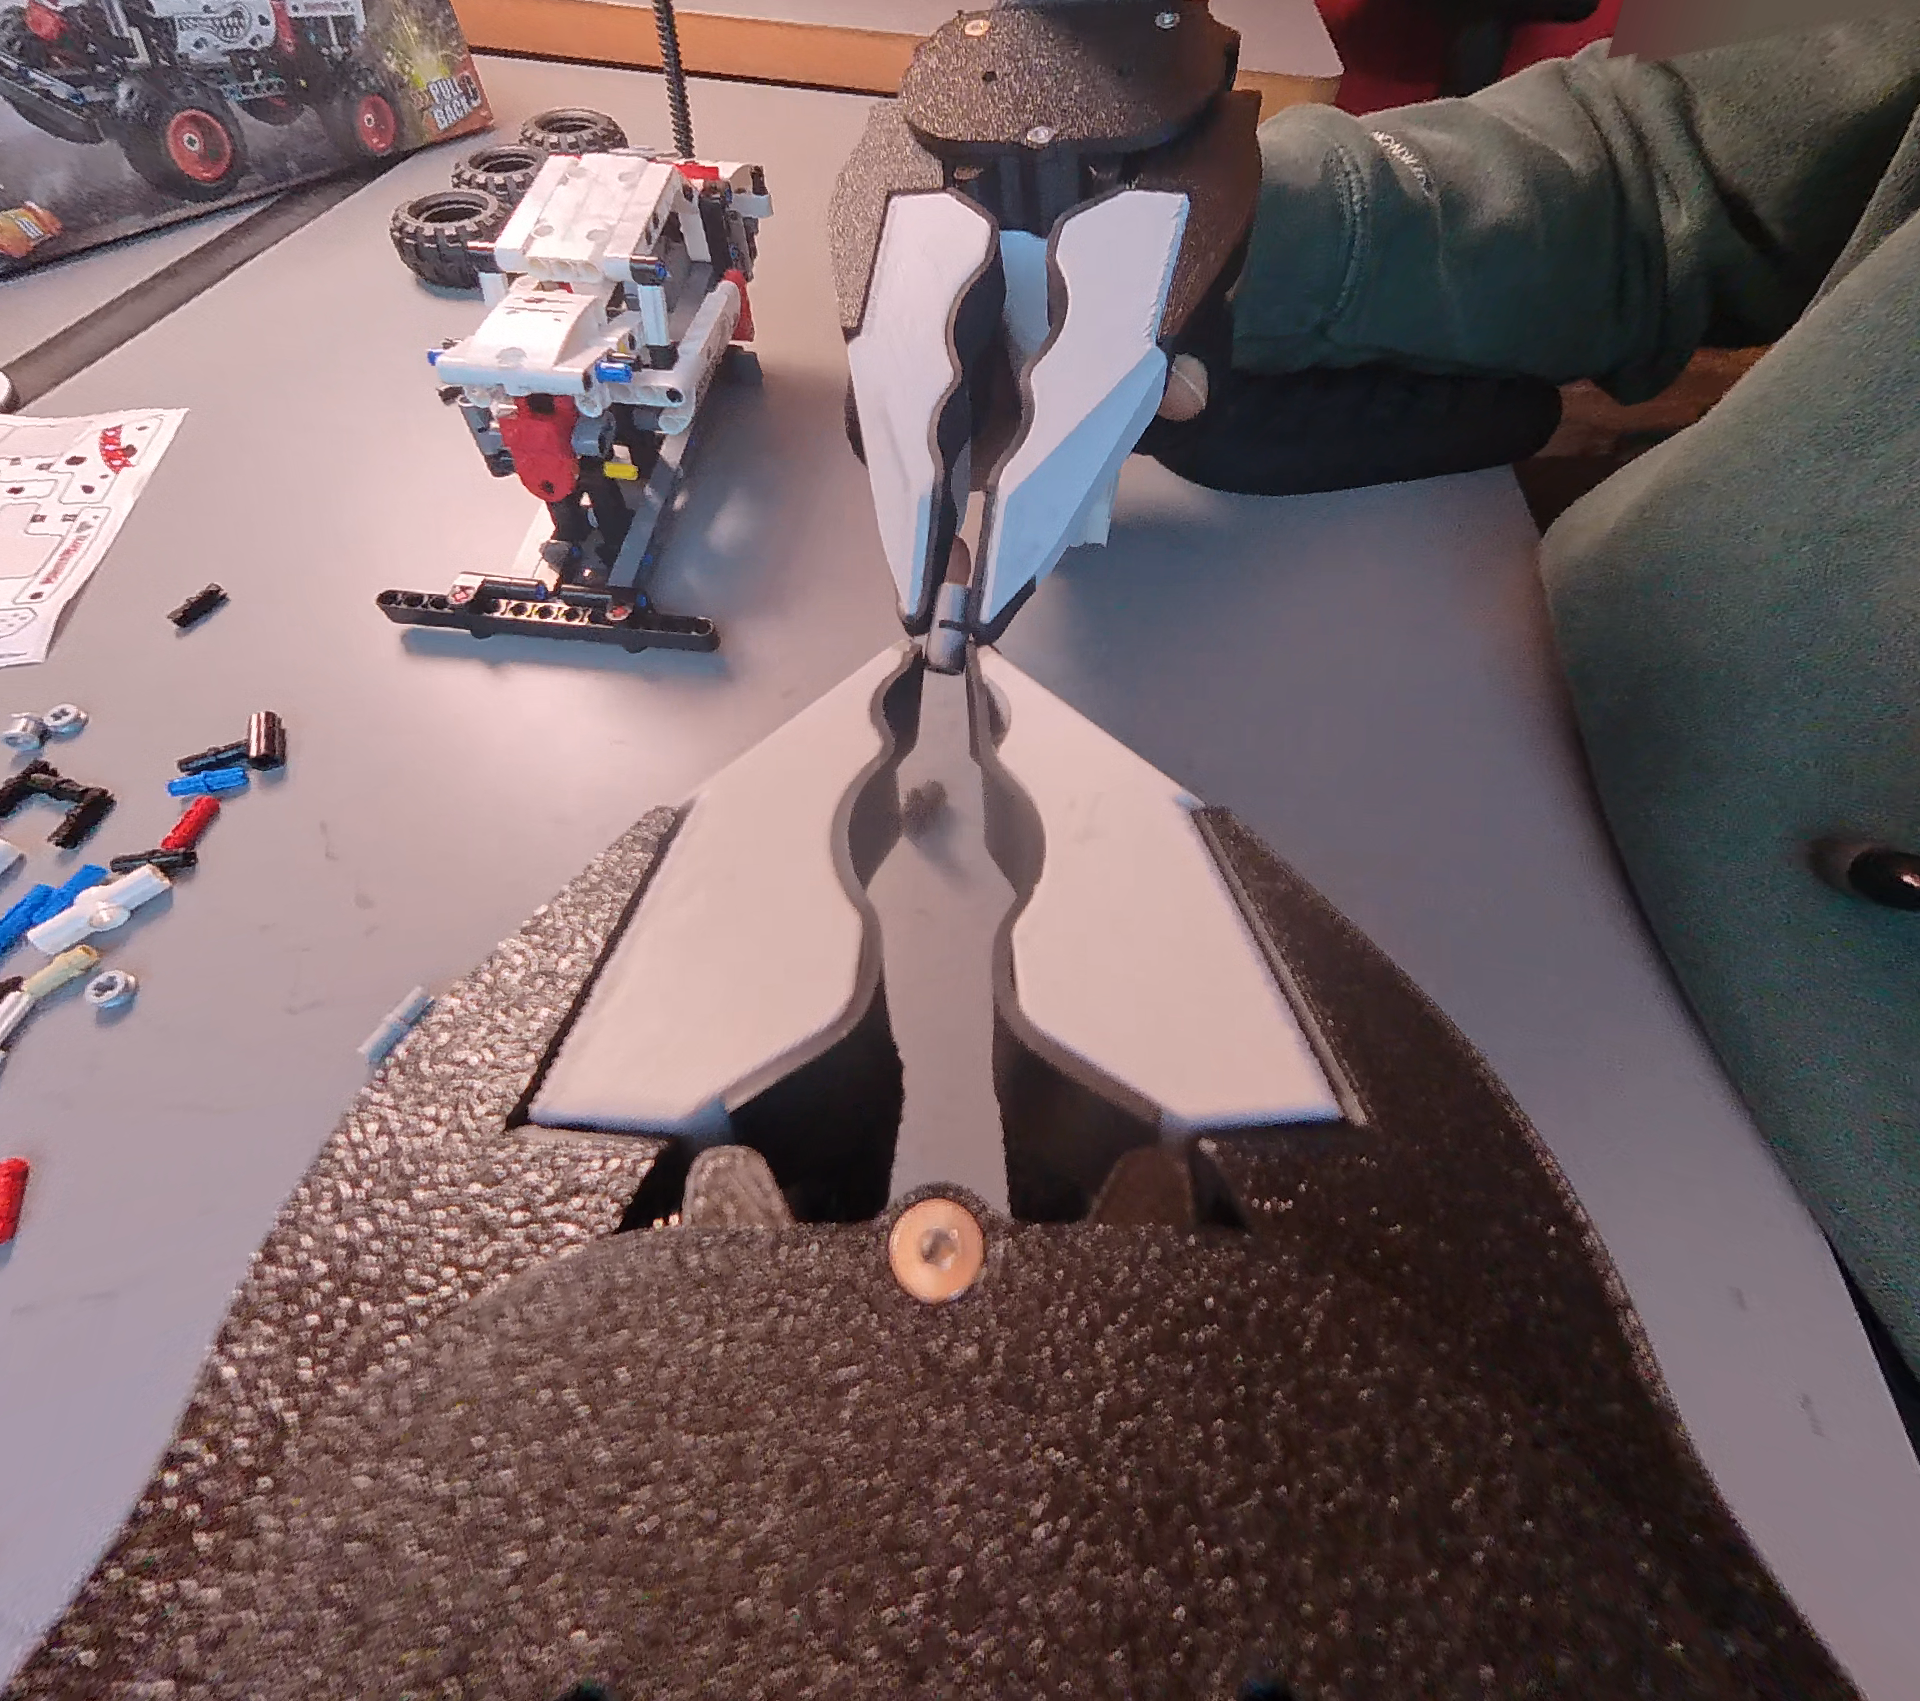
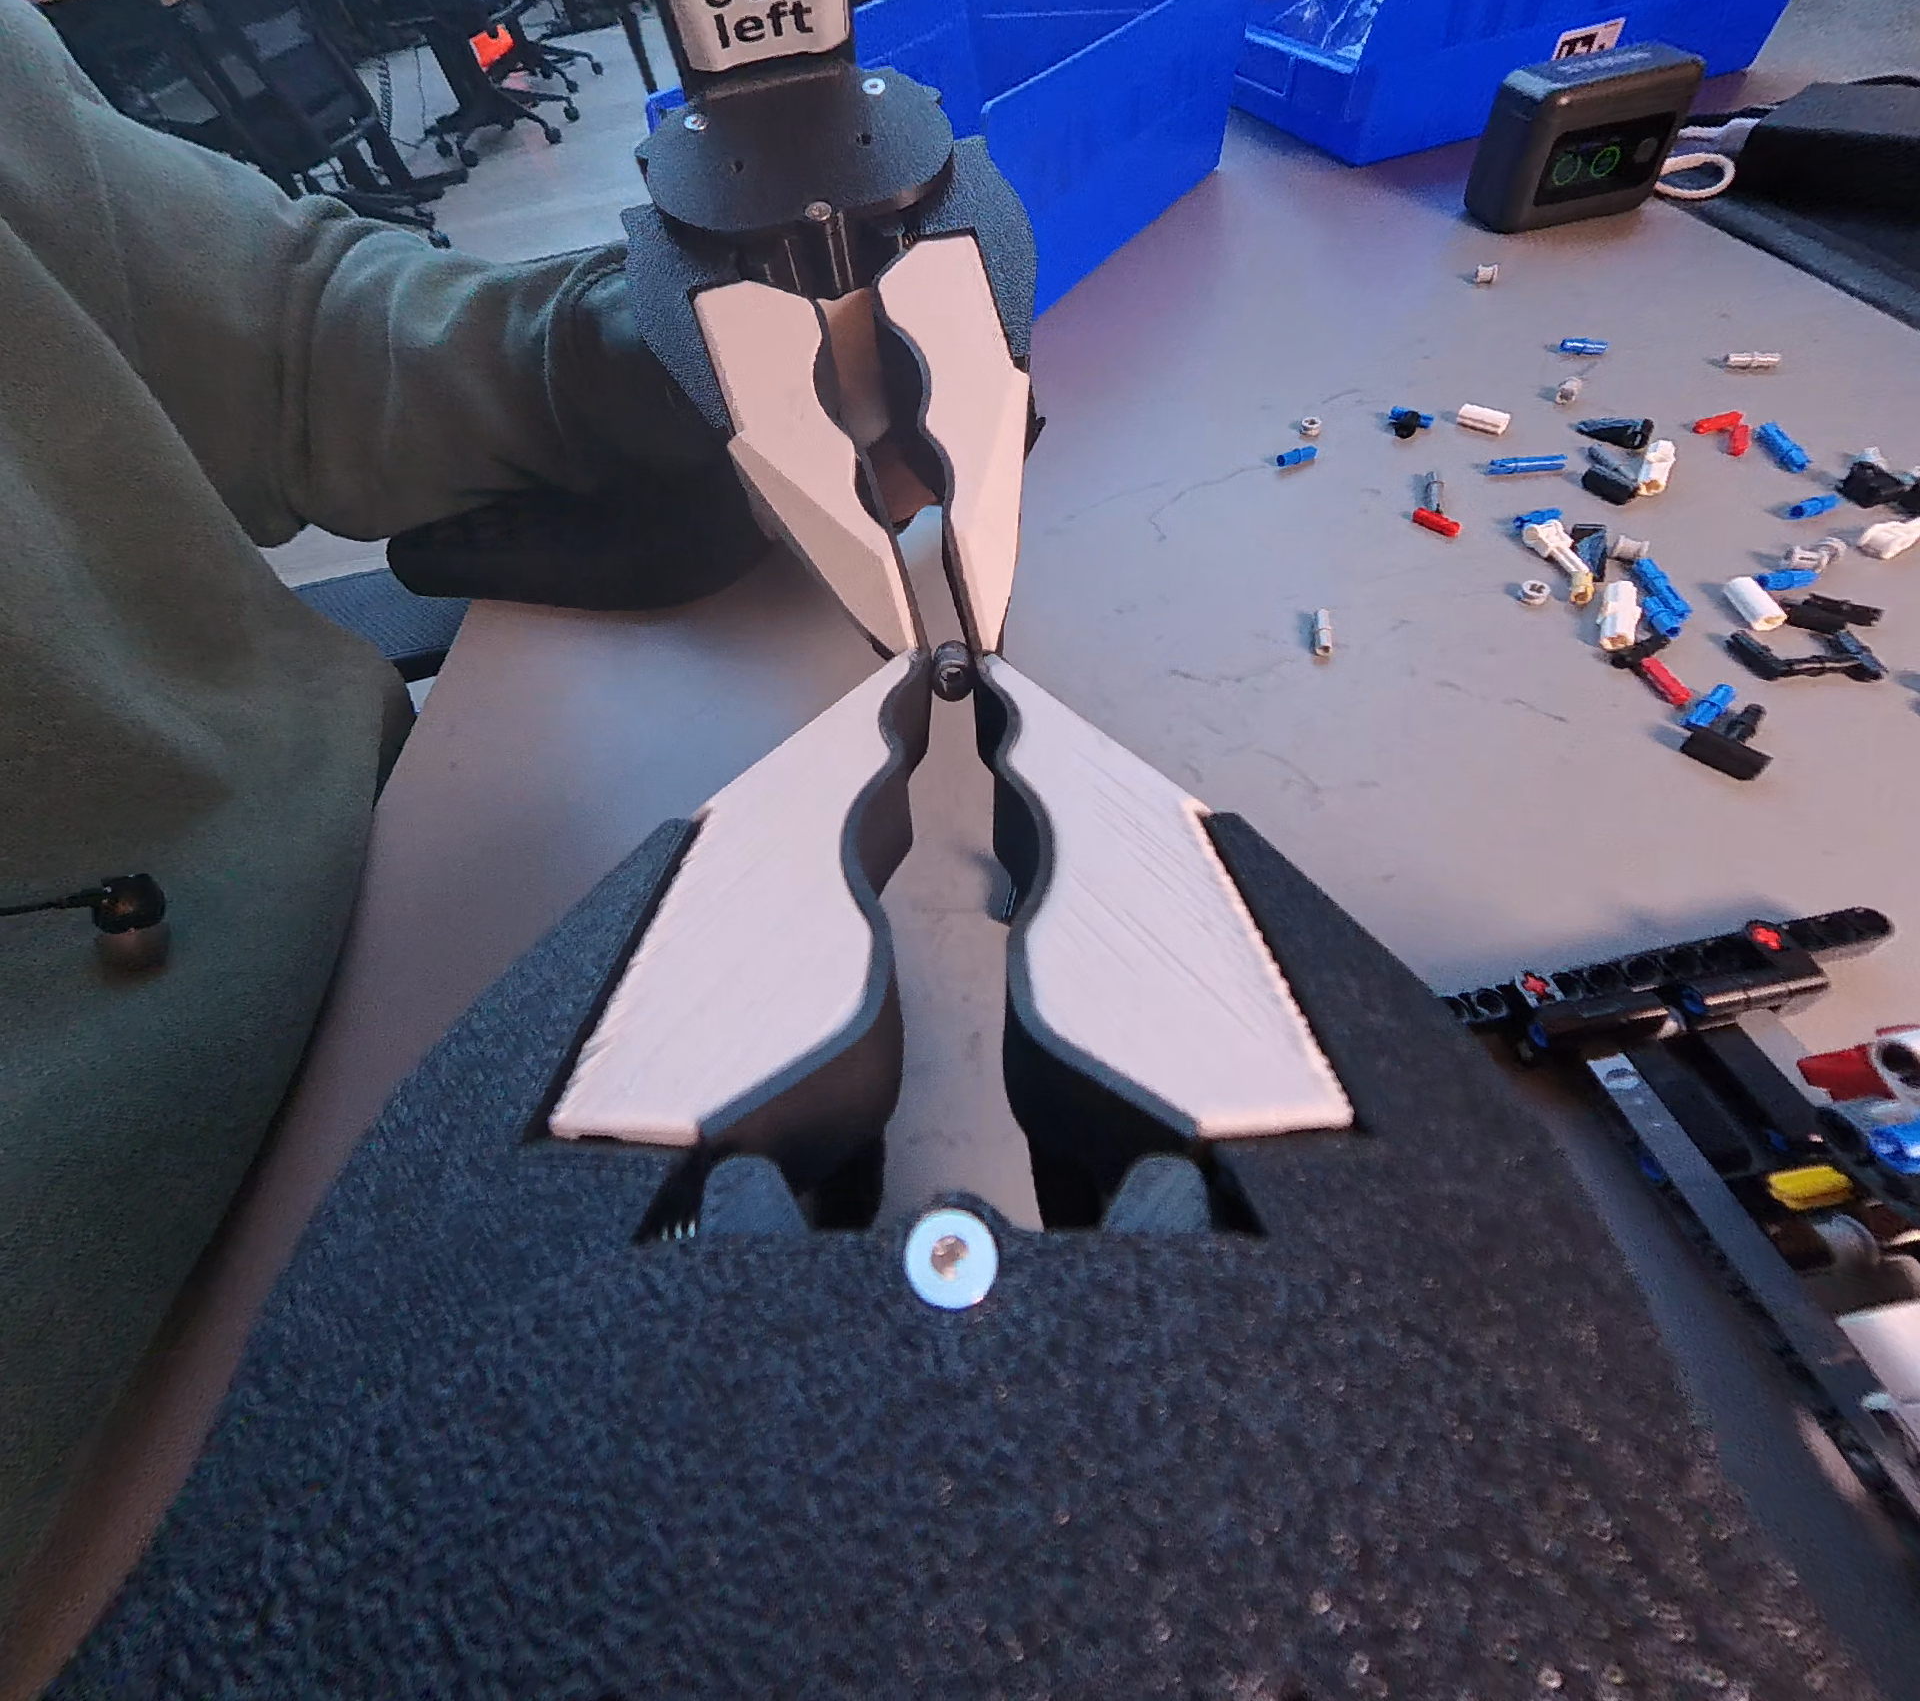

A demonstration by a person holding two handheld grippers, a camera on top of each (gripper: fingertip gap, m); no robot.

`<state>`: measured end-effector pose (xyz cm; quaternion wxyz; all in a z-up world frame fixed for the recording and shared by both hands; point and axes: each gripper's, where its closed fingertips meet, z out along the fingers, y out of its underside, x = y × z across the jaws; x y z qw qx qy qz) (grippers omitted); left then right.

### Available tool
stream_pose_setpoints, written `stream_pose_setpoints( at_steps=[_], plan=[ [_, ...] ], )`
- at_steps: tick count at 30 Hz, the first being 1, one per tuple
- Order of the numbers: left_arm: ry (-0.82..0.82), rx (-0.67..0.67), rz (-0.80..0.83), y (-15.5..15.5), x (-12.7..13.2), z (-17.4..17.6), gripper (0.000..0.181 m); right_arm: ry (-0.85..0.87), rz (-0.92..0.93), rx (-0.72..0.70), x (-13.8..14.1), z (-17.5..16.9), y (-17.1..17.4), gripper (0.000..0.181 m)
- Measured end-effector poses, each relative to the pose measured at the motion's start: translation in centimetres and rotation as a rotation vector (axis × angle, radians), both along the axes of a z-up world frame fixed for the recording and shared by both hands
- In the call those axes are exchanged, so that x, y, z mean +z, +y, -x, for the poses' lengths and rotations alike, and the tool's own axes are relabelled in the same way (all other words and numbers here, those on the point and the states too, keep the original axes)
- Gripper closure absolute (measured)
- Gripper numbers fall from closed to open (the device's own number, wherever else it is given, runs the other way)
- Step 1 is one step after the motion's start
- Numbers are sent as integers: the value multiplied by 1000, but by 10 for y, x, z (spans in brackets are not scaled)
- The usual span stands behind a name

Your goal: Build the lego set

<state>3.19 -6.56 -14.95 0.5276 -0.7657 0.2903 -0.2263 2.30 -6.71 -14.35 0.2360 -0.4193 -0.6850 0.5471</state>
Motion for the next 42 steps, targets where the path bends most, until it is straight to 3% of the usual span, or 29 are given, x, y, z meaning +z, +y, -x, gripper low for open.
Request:
stream_pose_setpoints(
  at_steps=[17,24,30,34,42],
  plan=[
    [131,118,-183,8,17,10,174,-25,259,-66,15,9,7,174],
    [113,119,-169,10,14,9,173,-20,229,-57,14,8,8,174],
    [41,78,77,6,-15,14,156,-11,66,-35,5,-2,27,174],
    [122,11,216,-5,-43,7,155,-107,-198,28,-28,-15,29,174],
    [283,52,284,8,-74,9,162,-225,-434,69,-69,-12,23,174]
  ],
)
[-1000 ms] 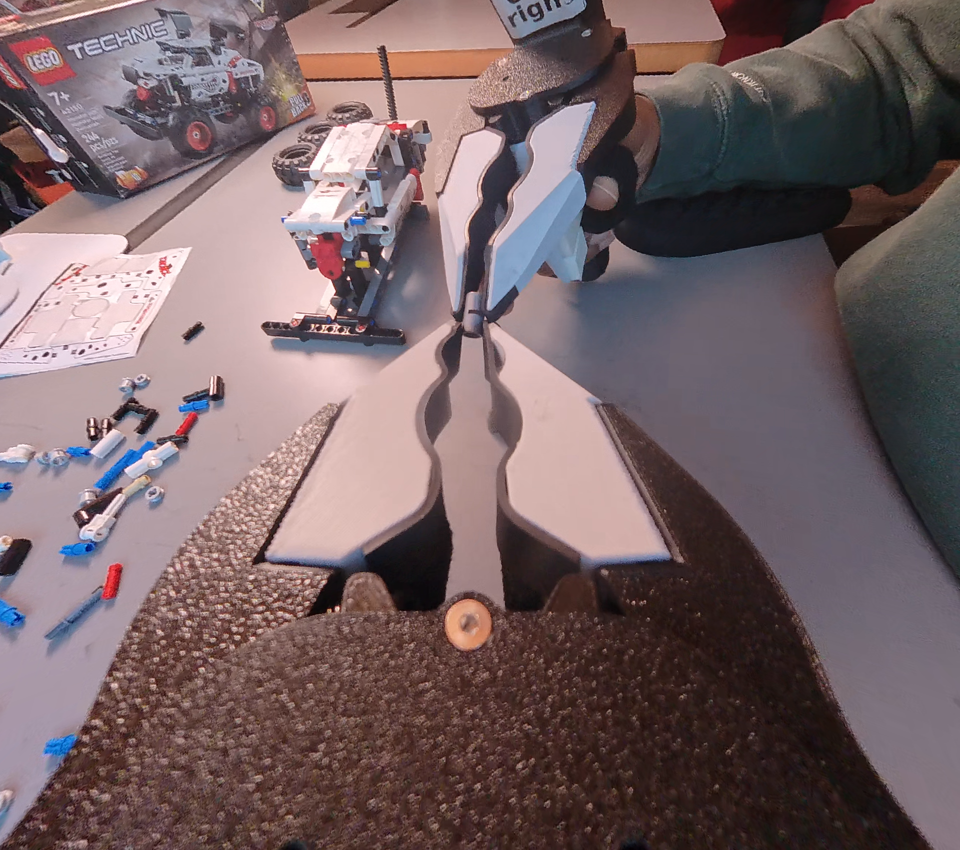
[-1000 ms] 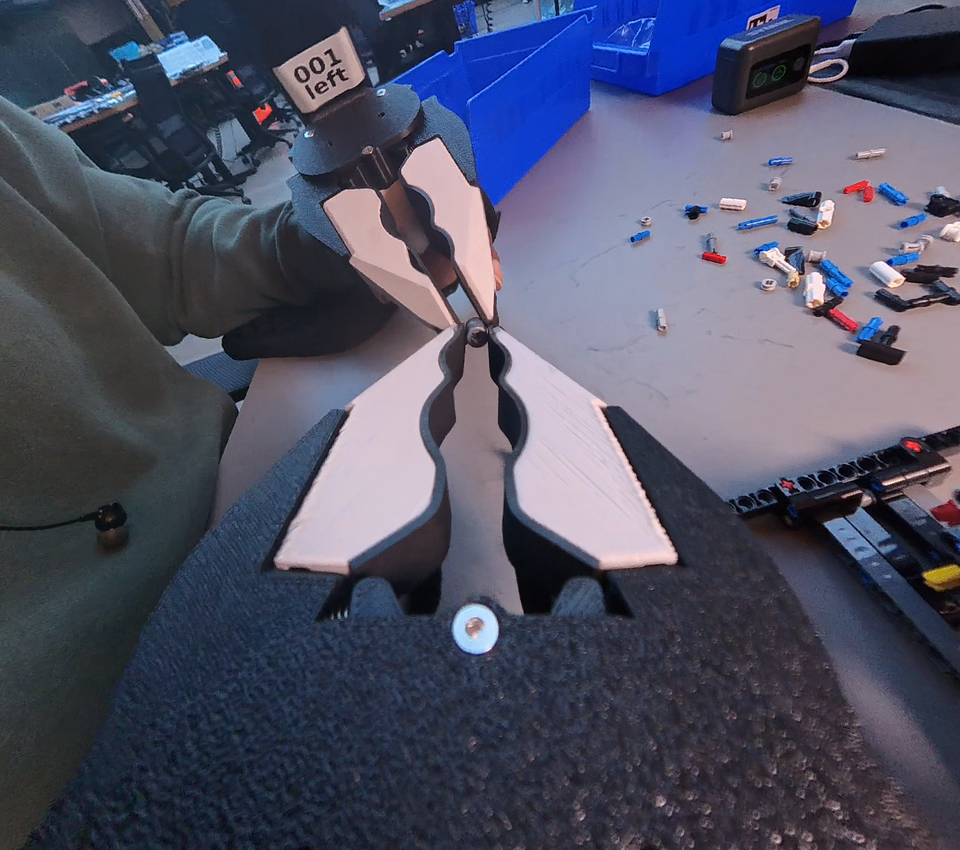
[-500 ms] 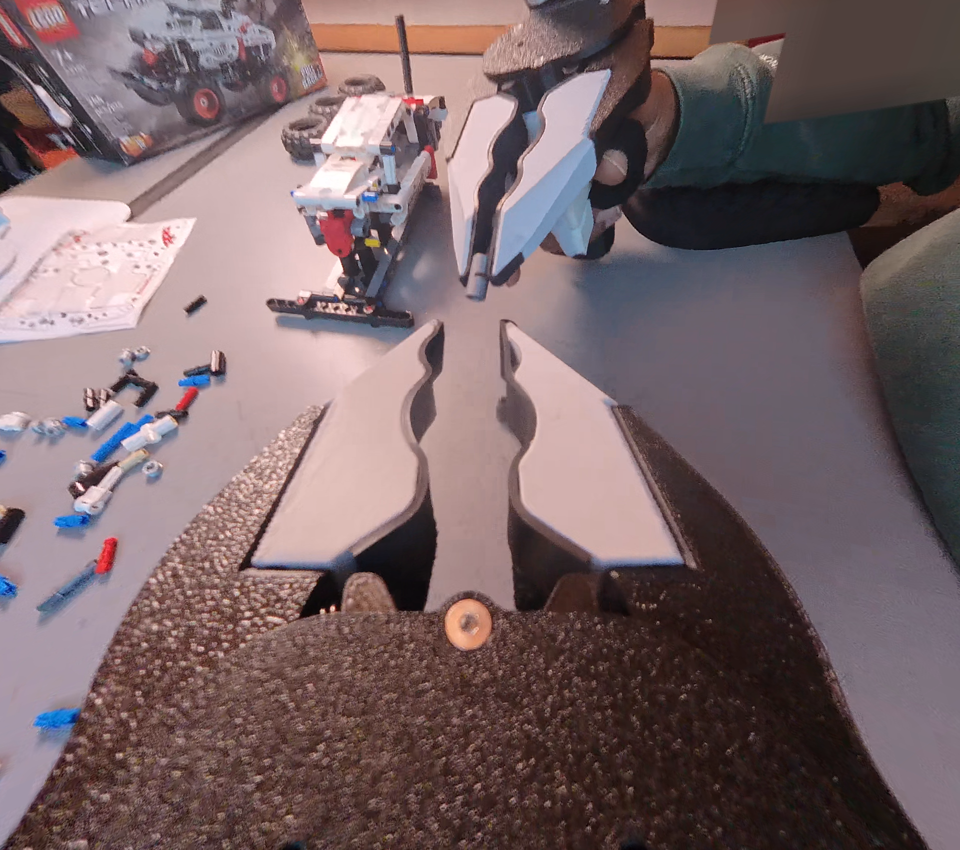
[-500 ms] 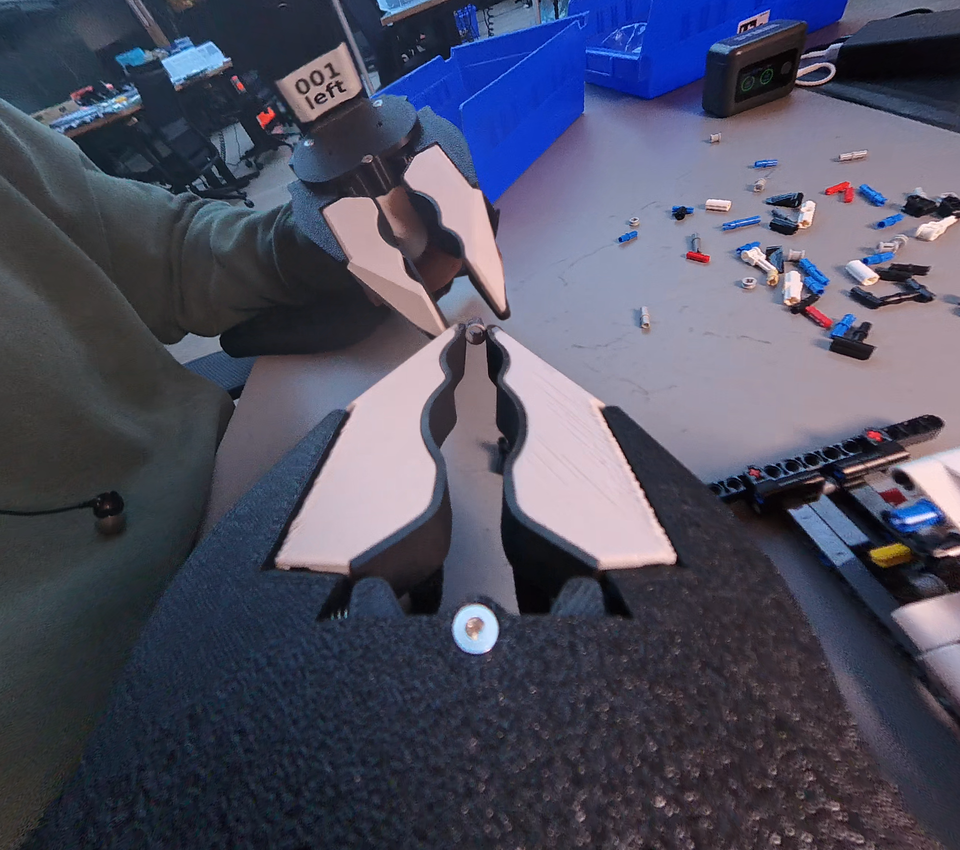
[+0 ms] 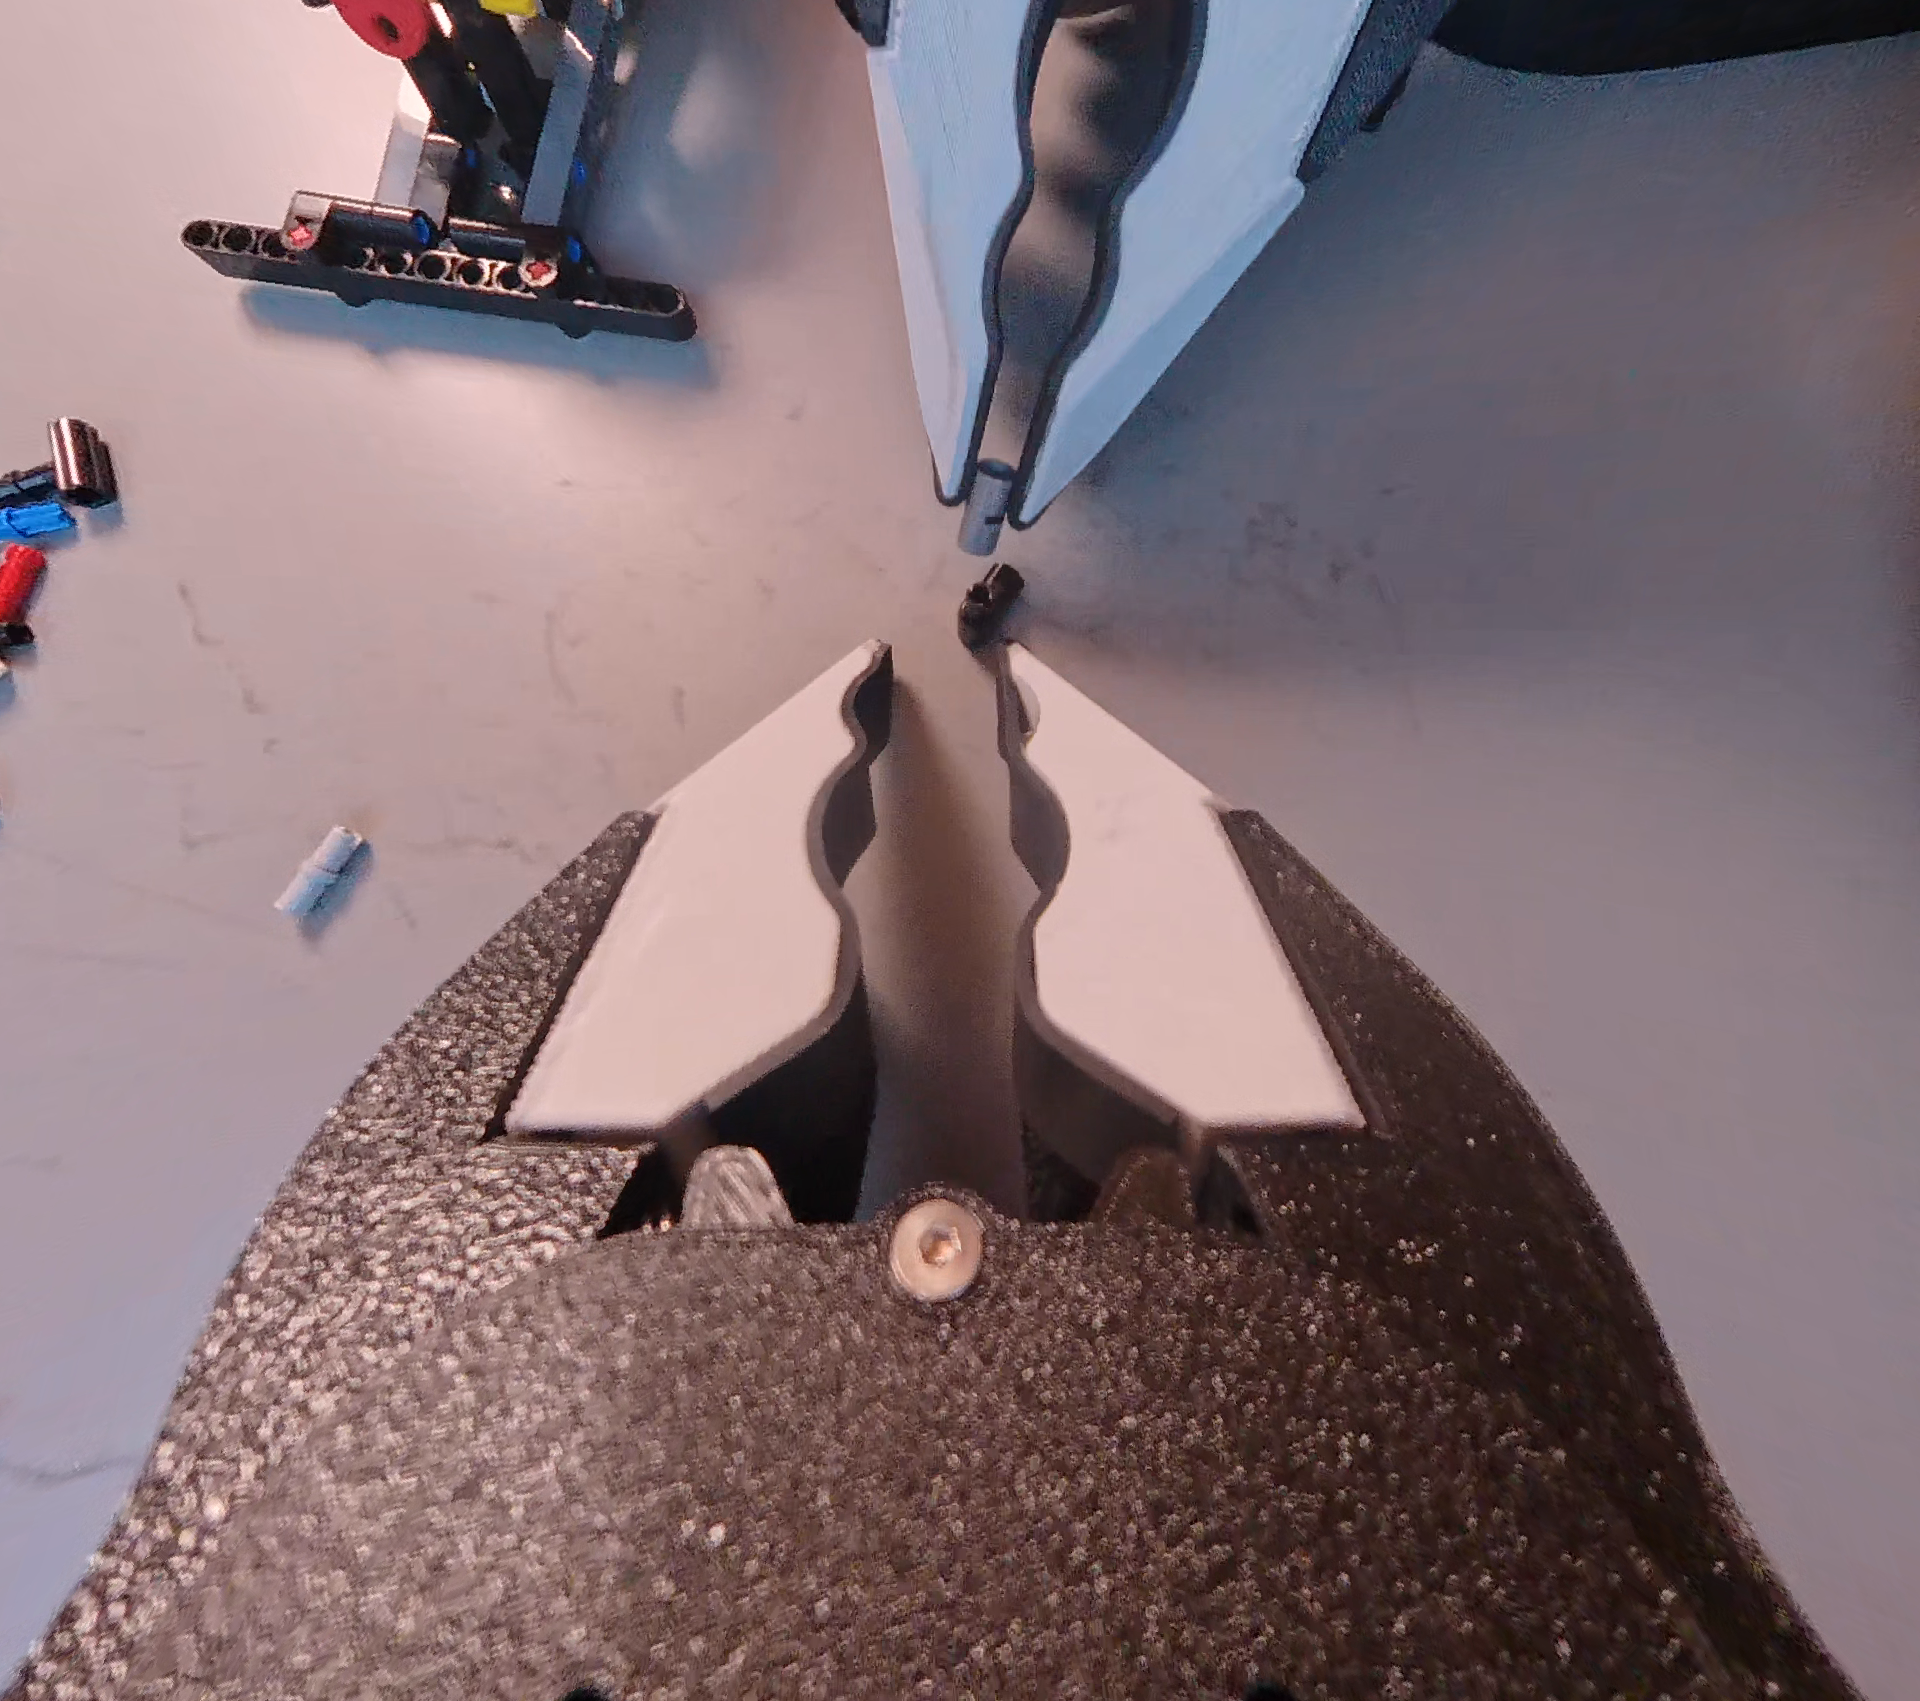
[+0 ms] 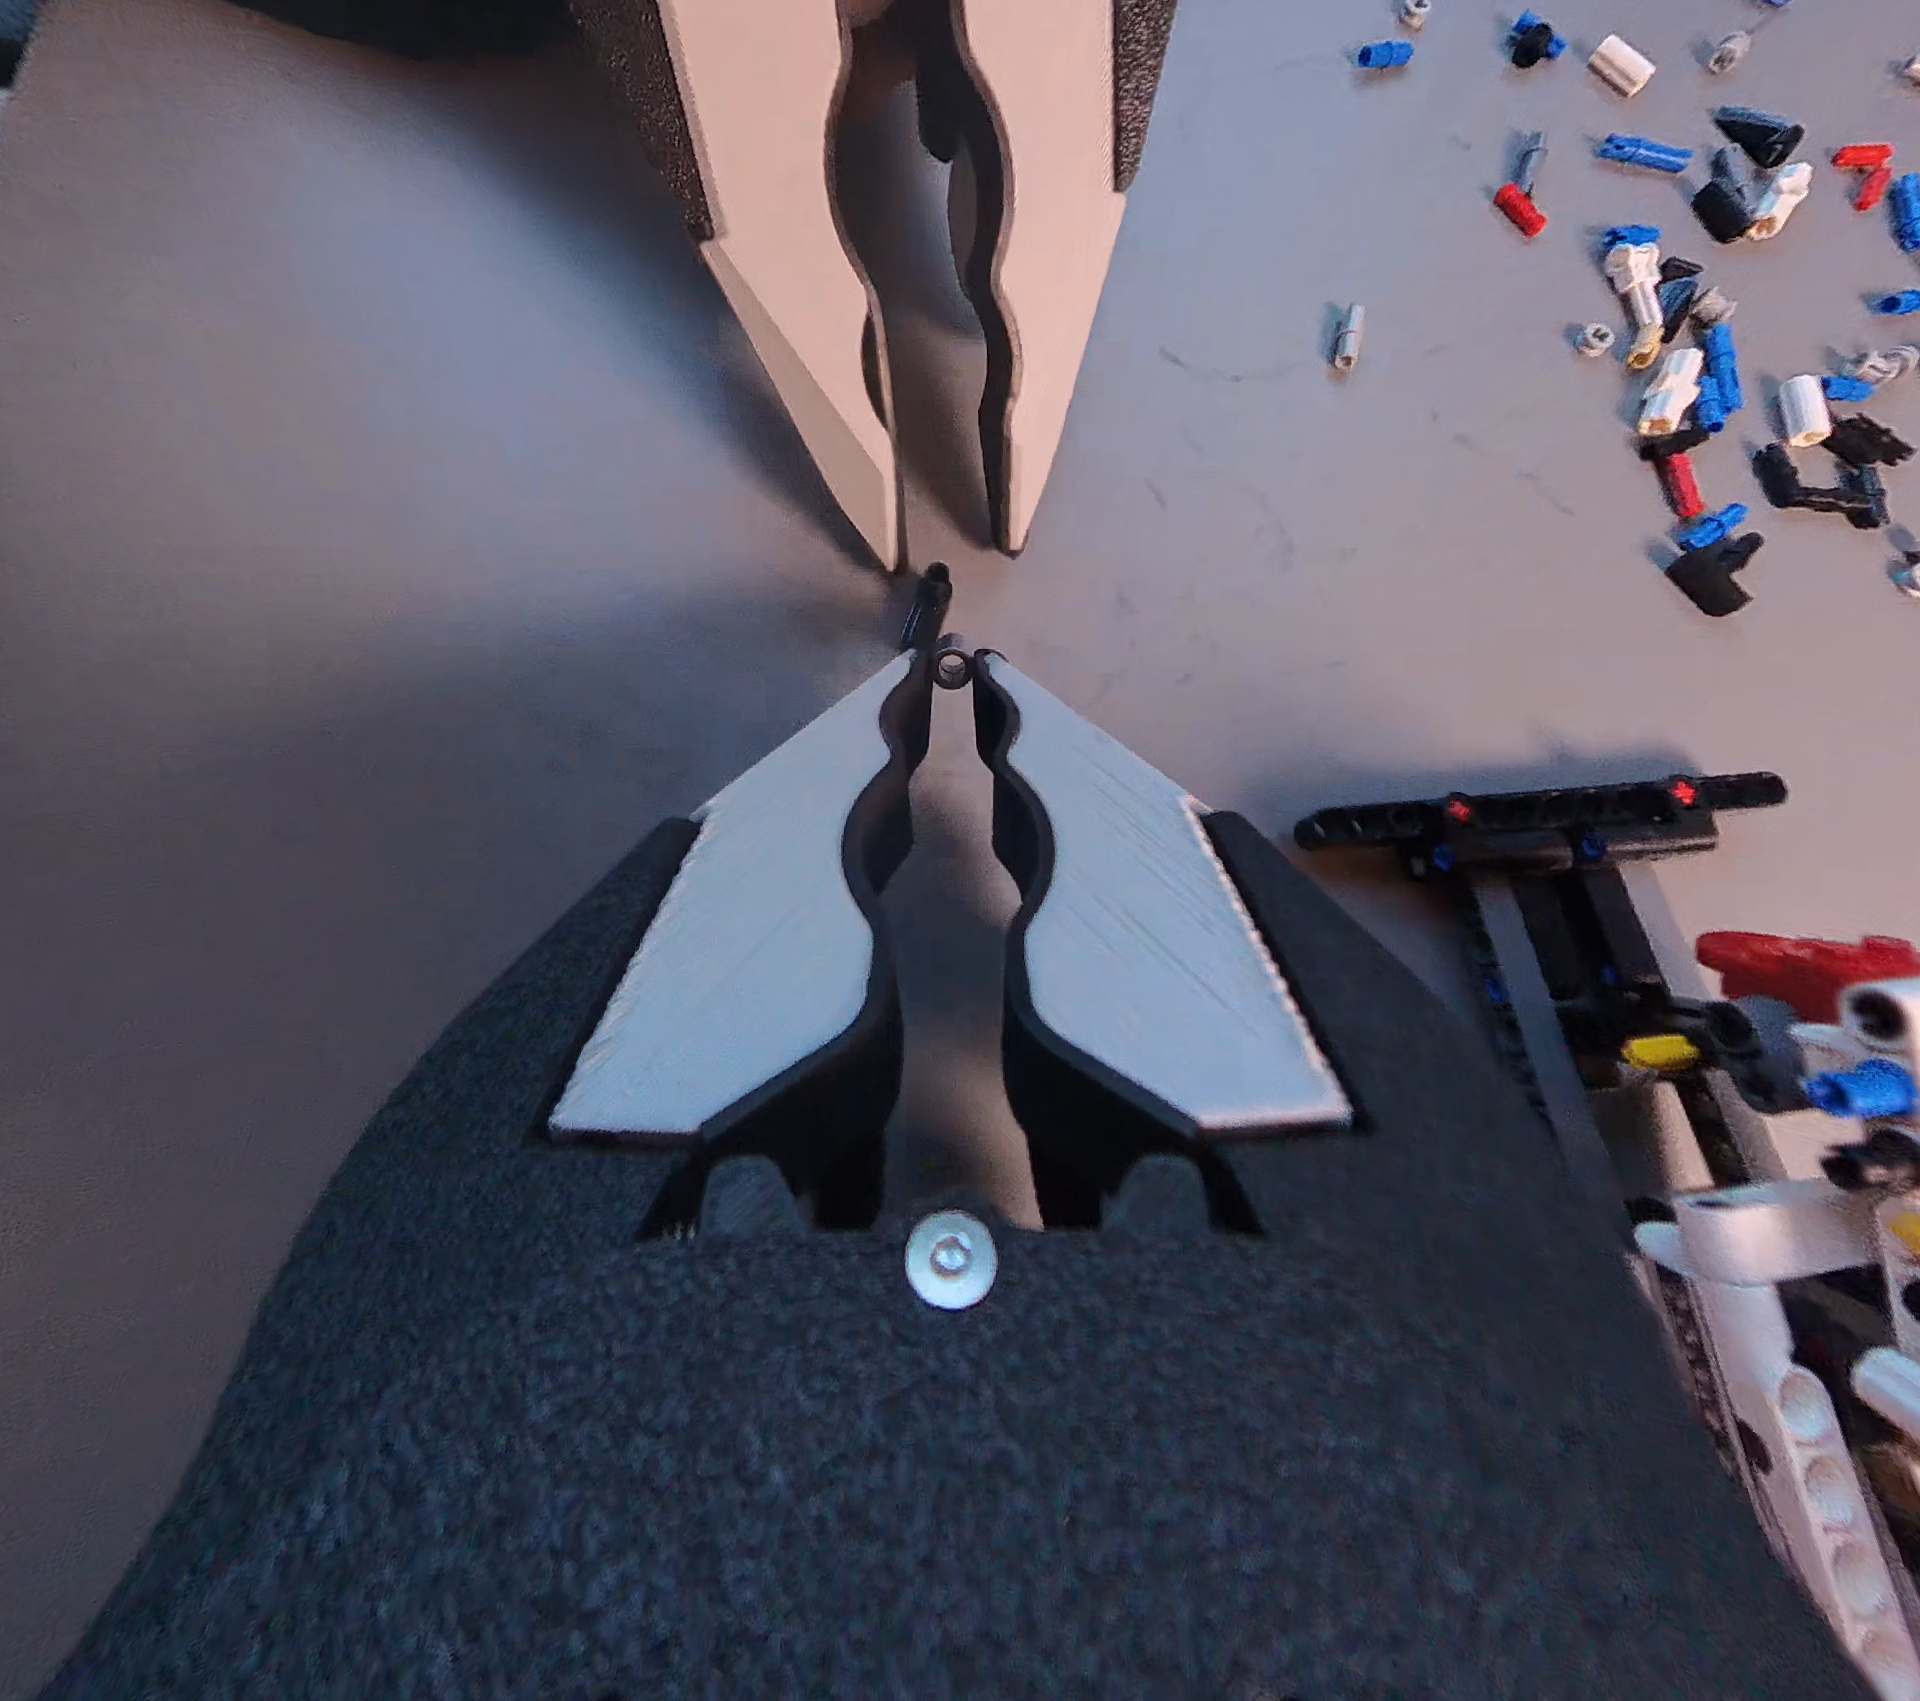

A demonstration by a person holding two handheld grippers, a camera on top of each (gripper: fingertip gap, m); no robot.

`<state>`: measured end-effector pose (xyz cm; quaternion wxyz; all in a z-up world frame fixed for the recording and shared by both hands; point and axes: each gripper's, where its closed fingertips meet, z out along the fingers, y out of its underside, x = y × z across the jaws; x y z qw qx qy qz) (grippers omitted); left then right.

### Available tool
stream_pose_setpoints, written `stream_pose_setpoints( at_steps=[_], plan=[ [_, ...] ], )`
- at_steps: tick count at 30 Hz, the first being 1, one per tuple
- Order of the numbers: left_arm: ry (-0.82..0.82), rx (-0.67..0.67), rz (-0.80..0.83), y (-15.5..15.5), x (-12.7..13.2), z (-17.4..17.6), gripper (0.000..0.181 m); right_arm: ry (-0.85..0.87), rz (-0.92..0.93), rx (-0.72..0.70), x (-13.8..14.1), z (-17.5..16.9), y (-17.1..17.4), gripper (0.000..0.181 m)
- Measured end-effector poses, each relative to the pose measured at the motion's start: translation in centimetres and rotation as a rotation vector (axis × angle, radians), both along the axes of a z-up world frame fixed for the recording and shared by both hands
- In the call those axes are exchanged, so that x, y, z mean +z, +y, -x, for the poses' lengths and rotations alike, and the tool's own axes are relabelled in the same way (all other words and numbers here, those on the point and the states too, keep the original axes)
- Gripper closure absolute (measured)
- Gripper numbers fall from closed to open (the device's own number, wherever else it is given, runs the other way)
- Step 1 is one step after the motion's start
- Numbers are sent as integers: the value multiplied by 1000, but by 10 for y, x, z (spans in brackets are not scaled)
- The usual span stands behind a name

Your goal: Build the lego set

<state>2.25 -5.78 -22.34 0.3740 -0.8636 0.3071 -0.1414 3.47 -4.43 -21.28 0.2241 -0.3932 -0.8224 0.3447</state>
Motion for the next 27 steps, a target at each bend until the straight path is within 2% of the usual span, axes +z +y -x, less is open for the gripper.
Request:
stream_pose_setpoints(
  at_steps=[10,14,19,23,27],
  plan=[
    [5,-3,-13,5,1,-1,168,-22,-51,43,-5,-3,-11,174],
    [-30,-5,-19,3,5,0,168,-4,-36,24,6,-1,-3,174],
    [-137,-42,-67,-2,25,-7,168,-32,-94,100,20,3,-6,174],
    [-244,-49,-110,-8,45,-10,168,-13,-82,180,39,8,-20,174],
    [-247,-67,-162,-11,55,-11,172,17,-70,208,50,10,-26,174]
  ],
)
